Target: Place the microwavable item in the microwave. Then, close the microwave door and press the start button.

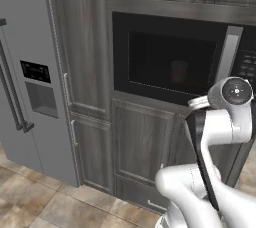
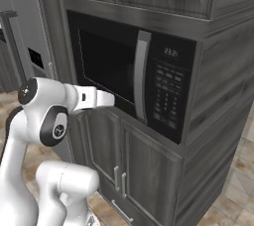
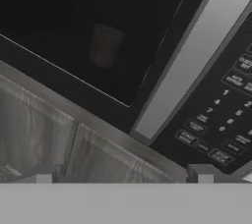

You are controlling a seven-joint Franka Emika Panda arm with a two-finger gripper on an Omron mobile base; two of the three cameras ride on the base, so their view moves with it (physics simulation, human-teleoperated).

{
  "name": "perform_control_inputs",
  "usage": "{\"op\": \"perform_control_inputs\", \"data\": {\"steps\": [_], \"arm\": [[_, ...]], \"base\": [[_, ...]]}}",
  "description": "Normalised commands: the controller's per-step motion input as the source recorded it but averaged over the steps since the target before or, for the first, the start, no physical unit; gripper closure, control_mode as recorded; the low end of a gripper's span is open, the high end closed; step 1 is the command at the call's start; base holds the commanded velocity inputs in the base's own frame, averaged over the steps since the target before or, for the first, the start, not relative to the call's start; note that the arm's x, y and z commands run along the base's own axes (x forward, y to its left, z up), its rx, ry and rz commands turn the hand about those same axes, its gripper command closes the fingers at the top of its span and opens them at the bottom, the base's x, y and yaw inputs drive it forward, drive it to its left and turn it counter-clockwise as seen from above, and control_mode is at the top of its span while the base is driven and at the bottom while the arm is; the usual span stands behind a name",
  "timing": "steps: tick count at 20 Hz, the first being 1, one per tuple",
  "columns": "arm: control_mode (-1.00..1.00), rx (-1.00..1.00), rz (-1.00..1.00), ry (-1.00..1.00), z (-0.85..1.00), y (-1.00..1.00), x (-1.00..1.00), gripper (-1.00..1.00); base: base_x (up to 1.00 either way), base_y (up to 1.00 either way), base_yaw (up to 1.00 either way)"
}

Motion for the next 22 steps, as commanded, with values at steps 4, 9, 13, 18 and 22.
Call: {"op": "perform_control_inputs", "data": {"steps": [4,9,13,18,22], "arm": [[-1.00,0.04,0.01,0.21,0.00,-0.66,-0.47,-1.00],[-1.00,-0.01,0.00,0.12,-0.37,-0.25,-0.08,-1.00],[-1.00,-0.20,0.02,0.01,-0.33,0.01,0.03,-1.00],[-1.00,-0.18,0.00,0.19,-0.20,-0.08,0.11,-1.00],[-1.00,-0.13,0.00,0.21,-0.17,-0.25,0.19,-1.00]], "base": [[0.00,0.00,0.00],[0.00,0.00,0.00],[0.00,0.00,0.00],[0.00,0.00,0.00],[0.00,0.00,0.00]]}}
